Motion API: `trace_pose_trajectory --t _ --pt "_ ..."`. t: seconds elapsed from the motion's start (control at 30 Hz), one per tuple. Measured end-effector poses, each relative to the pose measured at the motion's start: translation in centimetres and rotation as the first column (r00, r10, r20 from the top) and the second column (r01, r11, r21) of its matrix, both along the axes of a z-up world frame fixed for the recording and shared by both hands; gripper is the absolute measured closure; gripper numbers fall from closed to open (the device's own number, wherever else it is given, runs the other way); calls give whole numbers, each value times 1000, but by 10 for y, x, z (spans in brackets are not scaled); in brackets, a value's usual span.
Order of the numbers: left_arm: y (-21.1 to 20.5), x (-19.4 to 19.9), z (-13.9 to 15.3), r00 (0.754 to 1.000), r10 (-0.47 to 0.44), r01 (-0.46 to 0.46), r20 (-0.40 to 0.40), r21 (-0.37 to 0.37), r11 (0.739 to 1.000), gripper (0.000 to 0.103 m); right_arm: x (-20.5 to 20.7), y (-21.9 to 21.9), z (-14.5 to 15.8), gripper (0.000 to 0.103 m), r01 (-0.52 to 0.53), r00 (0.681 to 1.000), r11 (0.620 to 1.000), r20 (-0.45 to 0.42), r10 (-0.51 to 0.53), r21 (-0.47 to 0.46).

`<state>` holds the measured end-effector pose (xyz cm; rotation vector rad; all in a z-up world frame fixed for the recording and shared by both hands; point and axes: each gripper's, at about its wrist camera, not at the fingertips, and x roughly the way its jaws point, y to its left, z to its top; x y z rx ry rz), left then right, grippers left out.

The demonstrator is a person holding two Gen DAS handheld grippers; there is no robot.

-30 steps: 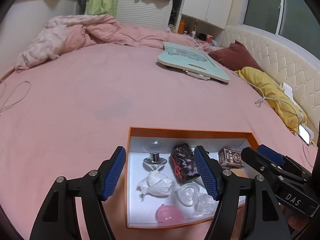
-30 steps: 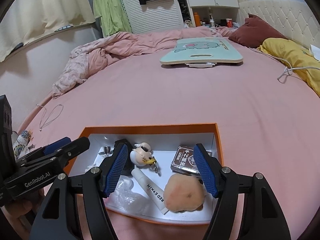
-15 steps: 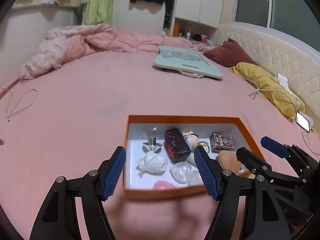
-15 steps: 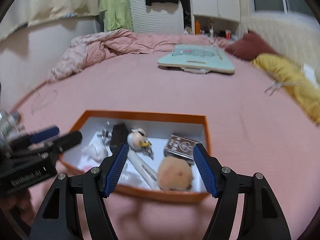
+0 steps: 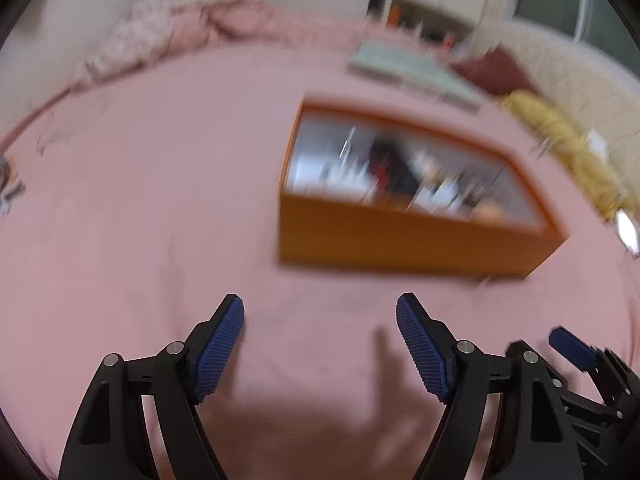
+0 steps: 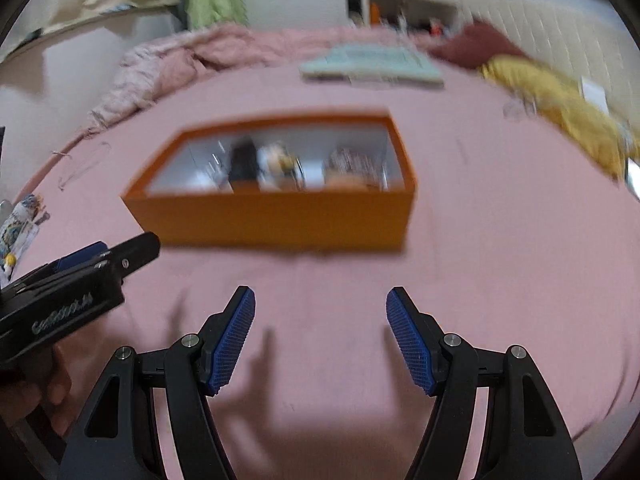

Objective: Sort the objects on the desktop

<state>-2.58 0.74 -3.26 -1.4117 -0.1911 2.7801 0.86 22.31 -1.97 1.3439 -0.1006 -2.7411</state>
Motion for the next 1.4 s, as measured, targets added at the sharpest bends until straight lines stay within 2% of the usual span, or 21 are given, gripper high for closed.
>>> trace_pose_trajectory --t 0.07,0.13,0.27,0.43,0.73,1.4 --pt "0 -1 -11 999 8 -7 33 -15 1000 18 -6 5 -21 34 23 994 1000 111 -21 -13" --pt "7 -1 -14 999 -3 5 35 -53 999 0 -5 5 -21 24 1 995 1000 96 0 -11" --pt "20 1 -20 999 -24 29 39 -129 991 0 -4 -6 -24 17 -35 996 999 84 32 40" --pt "16 2 -19 999 -22 26 38 -106 994 0 -3 -4 -26 9 -46 997 999 60 45 12" --pt "15 -4 -18 999 -7 10 32 -95 995 0 -5 -6 -33 8 -38 999 999 35 38 25" --pt "17 -2 -20 1000 -6 9 20 -107 994 0 -6 -10 -33 7 -38 999 998 38 37 45"
